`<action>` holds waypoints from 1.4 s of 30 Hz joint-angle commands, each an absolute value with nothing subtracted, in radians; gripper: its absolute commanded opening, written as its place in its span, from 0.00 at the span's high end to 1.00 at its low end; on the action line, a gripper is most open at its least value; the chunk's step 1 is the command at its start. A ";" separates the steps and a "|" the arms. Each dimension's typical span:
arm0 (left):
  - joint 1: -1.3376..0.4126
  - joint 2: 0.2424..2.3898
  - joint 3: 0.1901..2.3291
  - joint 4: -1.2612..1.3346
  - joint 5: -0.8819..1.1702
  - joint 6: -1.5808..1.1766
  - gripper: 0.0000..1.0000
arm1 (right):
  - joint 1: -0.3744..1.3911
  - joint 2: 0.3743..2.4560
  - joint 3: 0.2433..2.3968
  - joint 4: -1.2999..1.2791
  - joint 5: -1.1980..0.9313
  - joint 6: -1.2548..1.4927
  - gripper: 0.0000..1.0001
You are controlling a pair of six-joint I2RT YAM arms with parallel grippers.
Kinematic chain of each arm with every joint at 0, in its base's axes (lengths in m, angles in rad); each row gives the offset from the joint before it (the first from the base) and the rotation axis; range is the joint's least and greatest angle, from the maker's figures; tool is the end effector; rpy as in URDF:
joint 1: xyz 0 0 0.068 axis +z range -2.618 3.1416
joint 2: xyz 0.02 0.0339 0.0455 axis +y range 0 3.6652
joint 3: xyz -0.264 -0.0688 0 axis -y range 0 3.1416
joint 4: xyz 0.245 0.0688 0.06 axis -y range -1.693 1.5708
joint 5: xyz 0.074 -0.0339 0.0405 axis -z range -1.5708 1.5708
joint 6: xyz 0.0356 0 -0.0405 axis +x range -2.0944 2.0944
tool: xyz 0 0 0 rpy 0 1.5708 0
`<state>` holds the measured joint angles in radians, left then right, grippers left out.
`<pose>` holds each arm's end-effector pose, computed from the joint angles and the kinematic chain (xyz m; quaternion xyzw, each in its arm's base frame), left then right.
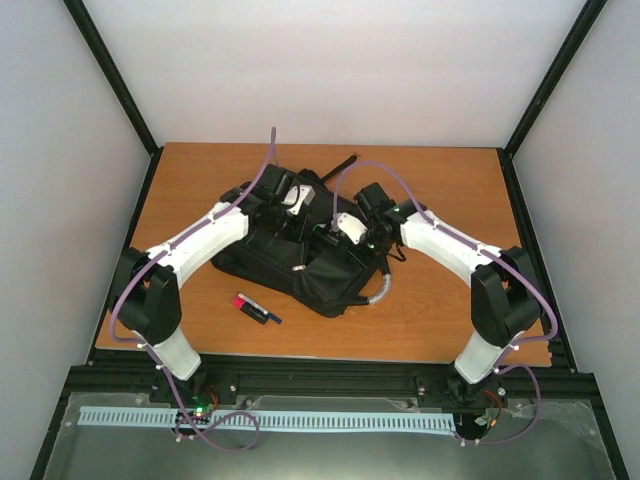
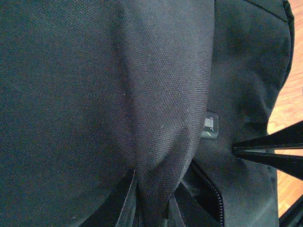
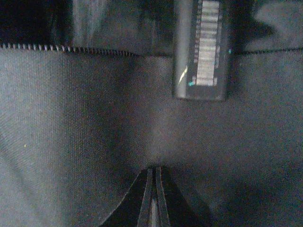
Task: Pack the student bag
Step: Place the stationery in the student bag.
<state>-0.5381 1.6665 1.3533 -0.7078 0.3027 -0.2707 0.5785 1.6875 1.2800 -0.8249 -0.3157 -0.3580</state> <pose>0.2979 -0.1901 0.2658 0.1674 0.9375 -0.2390 0.1896 0.2747 0.1926 0.2320 -0.4630 0.8567 0.1723 0.1482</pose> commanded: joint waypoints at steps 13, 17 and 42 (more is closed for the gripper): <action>-0.563 1.611 1.388 -0.696 0.343 -0.275 0.88 | 0.589 1.807 1.318 -0.465 -0.404 -0.306 0.97; -0.563 1.609 1.389 -0.695 0.338 -0.277 0.88 | 0.592 1.828 1.317 -0.379 -0.403 -0.250 0.97; -0.566 1.527 1.447 -0.814 0.243 -0.358 0.26 | 0.403 1.539 1.183 -0.587 -0.456 -0.381 0.61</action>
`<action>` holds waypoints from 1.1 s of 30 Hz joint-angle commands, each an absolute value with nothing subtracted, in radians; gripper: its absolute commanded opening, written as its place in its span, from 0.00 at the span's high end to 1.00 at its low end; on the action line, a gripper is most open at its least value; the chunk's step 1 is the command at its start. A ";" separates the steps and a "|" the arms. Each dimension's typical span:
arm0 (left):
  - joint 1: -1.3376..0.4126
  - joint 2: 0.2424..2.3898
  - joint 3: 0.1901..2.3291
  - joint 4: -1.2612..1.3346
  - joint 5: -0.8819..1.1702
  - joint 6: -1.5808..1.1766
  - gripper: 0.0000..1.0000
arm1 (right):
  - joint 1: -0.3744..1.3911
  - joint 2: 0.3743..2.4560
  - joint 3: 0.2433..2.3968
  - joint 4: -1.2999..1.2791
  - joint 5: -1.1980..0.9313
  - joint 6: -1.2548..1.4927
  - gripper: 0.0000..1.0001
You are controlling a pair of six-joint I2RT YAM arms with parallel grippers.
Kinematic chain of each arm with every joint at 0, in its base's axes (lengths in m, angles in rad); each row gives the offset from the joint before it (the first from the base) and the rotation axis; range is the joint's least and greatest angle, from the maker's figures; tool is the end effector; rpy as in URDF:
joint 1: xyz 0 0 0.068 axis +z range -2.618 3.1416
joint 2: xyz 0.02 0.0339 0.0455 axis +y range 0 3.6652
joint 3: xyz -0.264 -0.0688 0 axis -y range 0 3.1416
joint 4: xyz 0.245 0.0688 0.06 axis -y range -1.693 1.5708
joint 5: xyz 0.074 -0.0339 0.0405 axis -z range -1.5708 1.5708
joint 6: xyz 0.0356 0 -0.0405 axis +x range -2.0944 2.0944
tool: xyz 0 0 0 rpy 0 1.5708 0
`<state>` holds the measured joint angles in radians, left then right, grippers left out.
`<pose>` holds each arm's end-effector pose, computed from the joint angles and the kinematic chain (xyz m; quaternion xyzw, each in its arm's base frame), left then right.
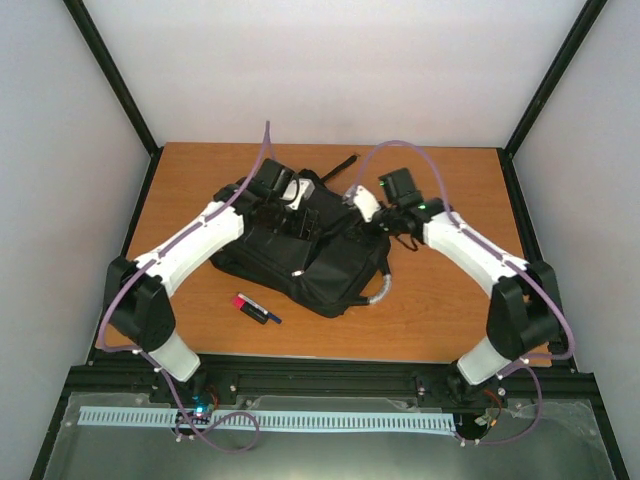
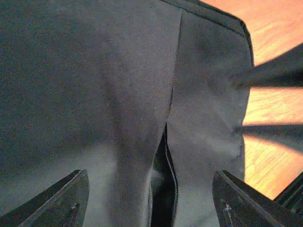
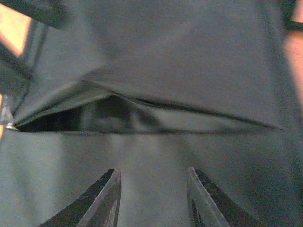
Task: Pack the student bag
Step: Place the stationery in the student bag, then adjust the student bag at the center of the board.
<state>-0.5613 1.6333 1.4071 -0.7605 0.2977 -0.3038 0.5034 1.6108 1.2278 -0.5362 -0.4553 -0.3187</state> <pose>0.2893 -0.1942 0.2904 0.1639 0.9337 -0.2483 0.1990 0.2942 0.1799 0.2571 -0.4350 0.8172 0.2417 0.2908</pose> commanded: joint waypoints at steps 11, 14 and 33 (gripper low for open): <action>-0.474 1.257 1.129 -0.820 -0.125 -0.686 0.00 | 0.244 1.784 1.313 -0.617 -0.462 -0.368 0.24; -0.419 1.242 1.057 -0.758 -0.092 -0.724 0.00 | 0.244 1.848 1.339 -0.641 -0.508 -0.360 0.00; -0.424 1.573 1.032 -0.380 0.165 -0.808 0.07 | 0.245 1.542 0.984 -0.814 -0.536 -0.546 0.52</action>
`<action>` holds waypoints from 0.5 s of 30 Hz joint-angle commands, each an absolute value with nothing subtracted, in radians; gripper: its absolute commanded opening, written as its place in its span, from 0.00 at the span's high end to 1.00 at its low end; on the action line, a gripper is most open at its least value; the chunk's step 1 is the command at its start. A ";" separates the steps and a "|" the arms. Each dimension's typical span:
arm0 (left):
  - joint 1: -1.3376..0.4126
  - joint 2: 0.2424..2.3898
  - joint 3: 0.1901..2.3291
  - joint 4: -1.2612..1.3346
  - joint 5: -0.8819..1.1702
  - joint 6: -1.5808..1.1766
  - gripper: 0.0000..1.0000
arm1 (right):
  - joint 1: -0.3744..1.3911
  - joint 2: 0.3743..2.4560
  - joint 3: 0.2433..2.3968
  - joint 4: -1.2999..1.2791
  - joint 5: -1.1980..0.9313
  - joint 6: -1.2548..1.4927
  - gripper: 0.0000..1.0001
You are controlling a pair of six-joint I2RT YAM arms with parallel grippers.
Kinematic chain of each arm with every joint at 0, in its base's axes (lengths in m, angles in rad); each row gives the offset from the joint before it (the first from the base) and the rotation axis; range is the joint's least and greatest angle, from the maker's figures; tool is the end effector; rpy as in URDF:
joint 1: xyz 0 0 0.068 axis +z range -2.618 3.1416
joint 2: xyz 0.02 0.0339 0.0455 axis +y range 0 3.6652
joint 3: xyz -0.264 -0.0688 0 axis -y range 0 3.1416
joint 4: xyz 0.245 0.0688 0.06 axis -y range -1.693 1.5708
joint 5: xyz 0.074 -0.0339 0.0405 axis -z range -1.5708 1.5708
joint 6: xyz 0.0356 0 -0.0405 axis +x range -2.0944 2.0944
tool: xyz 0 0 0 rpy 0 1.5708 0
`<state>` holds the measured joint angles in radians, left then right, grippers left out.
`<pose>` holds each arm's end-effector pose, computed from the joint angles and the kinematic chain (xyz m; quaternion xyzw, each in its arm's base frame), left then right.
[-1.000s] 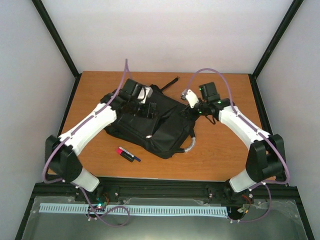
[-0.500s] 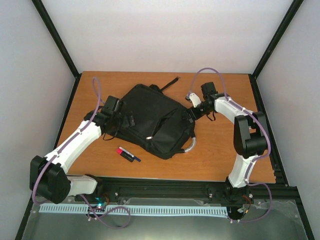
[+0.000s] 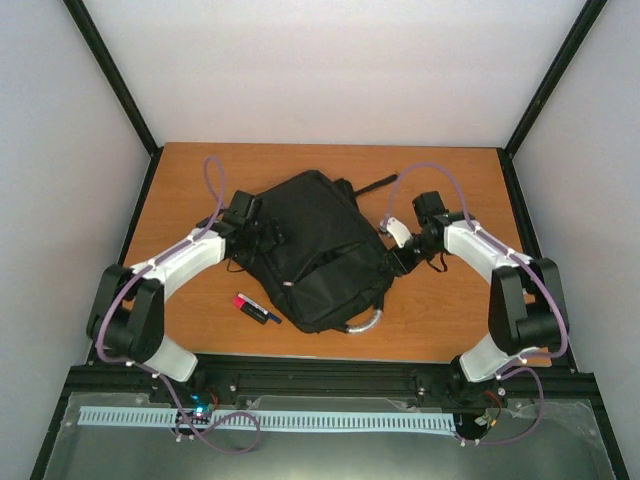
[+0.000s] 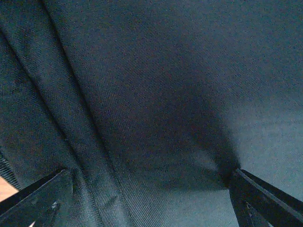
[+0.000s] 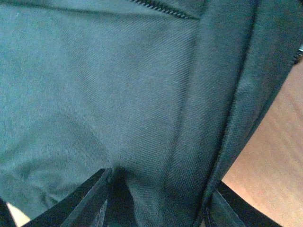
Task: Pack the student bag
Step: Adjust the student bag at the center of the board.
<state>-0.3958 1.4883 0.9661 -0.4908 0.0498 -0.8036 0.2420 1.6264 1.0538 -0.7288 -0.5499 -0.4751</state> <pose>0.2747 -0.1167 0.2135 -0.1879 0.9425 -0.1751 0.2137 0.2876 0.0902 0.1942 -0.3688 0.8803 0.2522 0.1597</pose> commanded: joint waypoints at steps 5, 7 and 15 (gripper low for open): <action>-0.514 1.754 1.214 -0.366 0.213 -0.785 0.08 | 0.244 1.436 0.905 -0.828 -0.506 -0.561 0.48; -0.553 1.821 1.302 -0.373 0.222 -0.773 0.08 | 0.244 1.406 0.881 -0.834 -0.489 -0.567 0.41; -0.601 2.071 1.661 -0.456 0.276 -0.737 0.09 | 0.244 1.293 0.834 -0.858 -0.474 -0.626 0.00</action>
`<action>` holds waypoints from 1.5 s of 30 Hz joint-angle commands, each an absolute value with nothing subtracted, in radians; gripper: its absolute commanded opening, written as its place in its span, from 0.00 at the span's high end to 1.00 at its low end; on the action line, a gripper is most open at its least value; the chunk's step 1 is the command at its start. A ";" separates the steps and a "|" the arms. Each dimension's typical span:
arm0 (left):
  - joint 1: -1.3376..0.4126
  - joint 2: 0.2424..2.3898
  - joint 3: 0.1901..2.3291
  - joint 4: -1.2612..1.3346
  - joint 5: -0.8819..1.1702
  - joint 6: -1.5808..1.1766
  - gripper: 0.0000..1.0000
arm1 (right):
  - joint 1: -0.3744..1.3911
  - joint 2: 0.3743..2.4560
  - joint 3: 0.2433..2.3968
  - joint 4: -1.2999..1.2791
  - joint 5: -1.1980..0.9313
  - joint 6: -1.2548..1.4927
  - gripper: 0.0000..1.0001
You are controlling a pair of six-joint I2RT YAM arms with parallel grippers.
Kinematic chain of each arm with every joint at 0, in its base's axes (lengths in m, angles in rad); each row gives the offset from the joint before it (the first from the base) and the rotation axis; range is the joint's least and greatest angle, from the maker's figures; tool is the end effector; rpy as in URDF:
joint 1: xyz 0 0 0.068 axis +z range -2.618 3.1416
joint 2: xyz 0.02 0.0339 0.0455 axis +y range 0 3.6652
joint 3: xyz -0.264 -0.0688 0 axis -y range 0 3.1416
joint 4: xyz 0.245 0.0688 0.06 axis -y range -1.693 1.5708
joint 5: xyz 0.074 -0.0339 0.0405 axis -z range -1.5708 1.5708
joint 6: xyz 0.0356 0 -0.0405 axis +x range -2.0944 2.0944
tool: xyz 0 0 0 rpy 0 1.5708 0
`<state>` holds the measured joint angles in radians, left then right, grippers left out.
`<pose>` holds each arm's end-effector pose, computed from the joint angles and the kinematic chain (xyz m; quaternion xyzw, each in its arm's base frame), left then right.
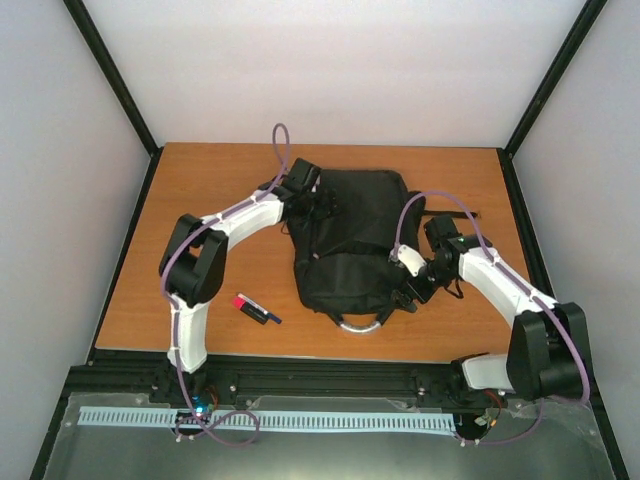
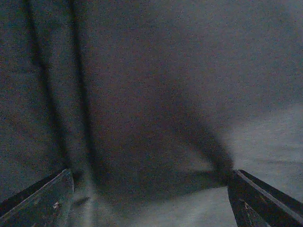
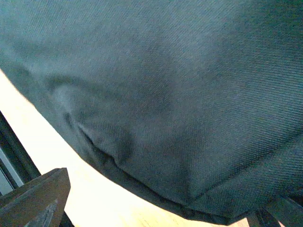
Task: Pack the student bag
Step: Adjust the student bag at the center of the board, then pick up the stationery from the center of the board.
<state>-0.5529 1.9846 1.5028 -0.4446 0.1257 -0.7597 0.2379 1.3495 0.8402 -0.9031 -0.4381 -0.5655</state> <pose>0.3693 -0.2332 0.2075 -0.0779 0.9437 -0.2400 0.2140 0.2122 0.0670 0.1991 -0.3963 0.8889 0.2011 0.1115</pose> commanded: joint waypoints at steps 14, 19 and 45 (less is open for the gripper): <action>-0.605 1.815 1.819 -0.816 -0.010 -0.512 0.09 | 0.179 1.067 0.951 -0.845 -0.261 -0.611 0.00; -0.604 1.559 1.524 -0.862 -0.098 -0.587 0.11 | 0.179 1.062 1.004 -0.840 -0.361 -0.591 0.00; -0.604 1.240 0.777 -0.876 -0.084 -1.056 0.42 | 0.212 1.099 0.860 -0.519 -0.562 -0.498 0.32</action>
<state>-0.6041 1.1965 0.7910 -0.8867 -0.1005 -1.0058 0.2054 1.1126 0.8661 -0.5449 -0.5465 -0.4793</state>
